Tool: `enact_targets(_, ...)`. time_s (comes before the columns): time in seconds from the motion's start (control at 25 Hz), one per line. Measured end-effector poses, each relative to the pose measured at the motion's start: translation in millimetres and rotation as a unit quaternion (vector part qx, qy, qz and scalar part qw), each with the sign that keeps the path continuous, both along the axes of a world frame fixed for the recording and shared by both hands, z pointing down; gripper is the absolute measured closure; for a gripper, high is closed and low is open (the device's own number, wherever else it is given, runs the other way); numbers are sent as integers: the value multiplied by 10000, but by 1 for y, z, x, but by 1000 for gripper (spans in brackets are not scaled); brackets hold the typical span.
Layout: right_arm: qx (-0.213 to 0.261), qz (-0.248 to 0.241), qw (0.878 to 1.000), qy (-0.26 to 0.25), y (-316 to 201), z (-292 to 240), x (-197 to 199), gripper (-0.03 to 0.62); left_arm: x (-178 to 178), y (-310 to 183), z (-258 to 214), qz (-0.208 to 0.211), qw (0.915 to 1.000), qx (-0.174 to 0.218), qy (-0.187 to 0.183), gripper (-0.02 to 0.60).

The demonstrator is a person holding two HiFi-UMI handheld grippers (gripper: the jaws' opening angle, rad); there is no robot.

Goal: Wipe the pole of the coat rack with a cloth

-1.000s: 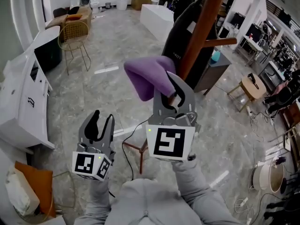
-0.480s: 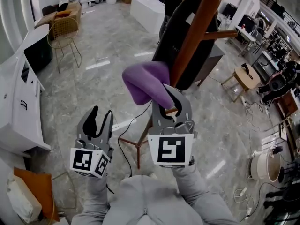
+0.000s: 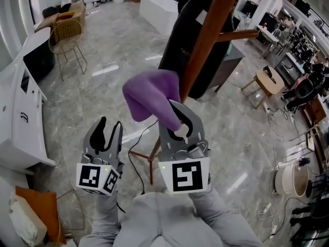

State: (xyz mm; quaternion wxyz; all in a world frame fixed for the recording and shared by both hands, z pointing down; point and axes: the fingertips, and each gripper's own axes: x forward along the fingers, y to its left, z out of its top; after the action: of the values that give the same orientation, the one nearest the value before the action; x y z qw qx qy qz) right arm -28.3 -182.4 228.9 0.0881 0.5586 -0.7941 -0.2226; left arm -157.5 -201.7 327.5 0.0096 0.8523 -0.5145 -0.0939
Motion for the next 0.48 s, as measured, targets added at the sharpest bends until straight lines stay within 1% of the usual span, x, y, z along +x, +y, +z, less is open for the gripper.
enact_targets(0.24,302,-456,9983,-184,12,-19,-21,549,-2,3,2,-112,9999,-15,1,377)
enact_targets(0.48,634,-887,9939,-180,21,-34,-46,549,-17,5,2,-349,9994,-23,23,377)
